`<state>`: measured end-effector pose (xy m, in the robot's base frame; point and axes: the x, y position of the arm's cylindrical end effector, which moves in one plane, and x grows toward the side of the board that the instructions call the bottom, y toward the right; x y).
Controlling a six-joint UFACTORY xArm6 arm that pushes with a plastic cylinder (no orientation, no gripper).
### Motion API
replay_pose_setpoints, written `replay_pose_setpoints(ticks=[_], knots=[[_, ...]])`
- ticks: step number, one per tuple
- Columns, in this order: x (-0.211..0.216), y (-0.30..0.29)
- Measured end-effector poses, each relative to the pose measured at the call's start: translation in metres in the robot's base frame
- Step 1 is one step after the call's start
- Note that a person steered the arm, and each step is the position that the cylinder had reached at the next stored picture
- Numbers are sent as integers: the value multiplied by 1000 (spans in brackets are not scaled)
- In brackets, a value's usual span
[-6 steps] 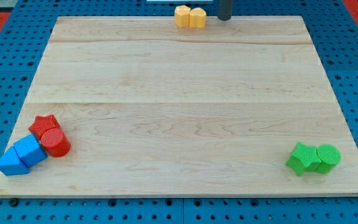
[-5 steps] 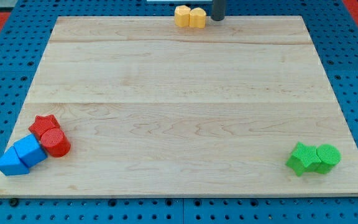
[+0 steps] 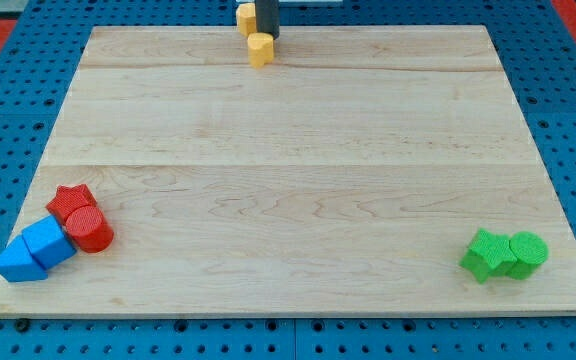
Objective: Separate the yellow heart from the yellow hexagon
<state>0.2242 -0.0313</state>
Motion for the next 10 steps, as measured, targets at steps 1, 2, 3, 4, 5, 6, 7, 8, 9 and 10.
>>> replay_pose_setpoints(ticks=[1,2,3,4,5,6,7,8,9,10], knots=[[37,-16],[53,-41],[10,-87],[-31,-108],[-33,-104],[-33,-125],[-32,-135],[-33,-132],[-33,-132],[-33,-109]])
